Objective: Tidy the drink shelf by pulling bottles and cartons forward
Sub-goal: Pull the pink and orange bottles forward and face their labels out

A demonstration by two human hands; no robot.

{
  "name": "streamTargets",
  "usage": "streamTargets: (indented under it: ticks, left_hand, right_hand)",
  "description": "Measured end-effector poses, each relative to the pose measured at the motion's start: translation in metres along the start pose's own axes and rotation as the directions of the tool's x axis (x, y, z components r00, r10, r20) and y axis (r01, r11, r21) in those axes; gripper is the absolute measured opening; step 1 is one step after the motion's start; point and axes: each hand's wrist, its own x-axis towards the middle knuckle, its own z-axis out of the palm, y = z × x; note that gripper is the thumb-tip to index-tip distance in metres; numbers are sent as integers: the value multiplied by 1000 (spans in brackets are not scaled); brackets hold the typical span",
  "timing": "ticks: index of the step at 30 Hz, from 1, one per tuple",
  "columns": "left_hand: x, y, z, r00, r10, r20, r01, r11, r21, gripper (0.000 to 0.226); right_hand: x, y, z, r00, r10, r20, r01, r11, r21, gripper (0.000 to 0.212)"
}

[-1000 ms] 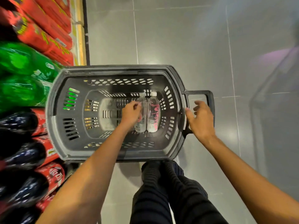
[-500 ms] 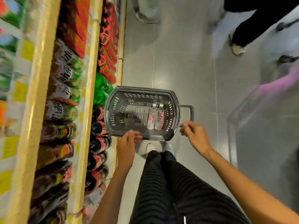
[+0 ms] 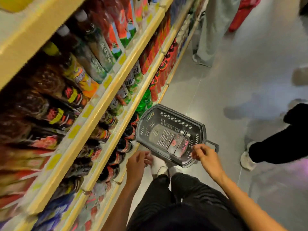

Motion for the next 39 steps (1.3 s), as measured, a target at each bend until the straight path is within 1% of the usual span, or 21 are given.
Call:
streamTargets:
  ticks: [4, 6, 8, 10, 12, 15, 17, 19, 22, 24, 28, 33, 36, 39]
  left_hand:
    - [-24, -13, -3, 984, -54, -172, 33, 992, -122, 28]
    - [-42, -24, -6, 956, -111, -272, 53, 976, -213, 27]
    - [-61, -36, -12, 913, -174, -370, 59, 952, -301, 27]
    - [-81, -48, -21, 855, -227, -466, 57, 935, -350, 28]
    - [-103, -60, -31, 781, -293, -551, 54, 911, -409, 29]
    - [-140, -81, -41, 659, -381, -648, 26, 873, -487, 30]
    - [-164, -96, -43, 580, -442, -684, 1, 840, -542, 30]
    - [-189, -111, -44, 501, -495, -710, -20, 814, -581, 29]
    - [-225, -136, -49, 376, -566, -734, -41, 781, -623, 29]
    - [-250, -154, -55, 295, -618, -728, -59, 749, -660, 29]
    - [-300, -190, -71, 167, -696, -698, -122, 688, -715, 29]
    - [-344, -226, -85, 28, -765, -643, -235, 620, -748, 29]
    - [-356, -243, -92, -19, -804, -594, -289, 573, -767, 29]
    - [-360, -259, -107, -60, -843, -534, -342, 520, -783, 29]
  right_hand:
    - [15, -23, 8, 981, -101, 169, 115, 990, -77, 27]
    - [18, -34, 18, 948, -142, 284, 180, 977, -112, 29]
    - [18, -45, 31, 900, -175, 400, 246, 960, -134, 30]
    - [14, -56, 49, 840, -204, 503, 319, 935, -153, 29]
    - [8, -65, 71, 769, -211, 603, 388, 904, -178, 29]
    - [-14, -75, 108, 610, -201, 766, 477, 865, -153, 26]
    - [-32, -76, 132, 513, -183, 839, 529, 837, -140, 24]
    - [-51, -72, 155, 427, -168, 888, 586, 800, -131, 20]
    - [-86, -61, 192, 323, -78, 943, 612, 777, -145, 19]
    - [-115, -51, 217, 240, -46, 970, 652, 747, -126, 19]
    - [-179, -34, 262, 90, 12, 996, 720, 690, -74, 19]
    - [-249, -19, 310, -46, 117, 992, 766, 641, -40, 22]
    - [-276, -16, 337, -99, 193, 976, 803, 595, -36, 23]
    - [-298, -15, 371, -154, 236, 959, 833, 554, -3, 22]
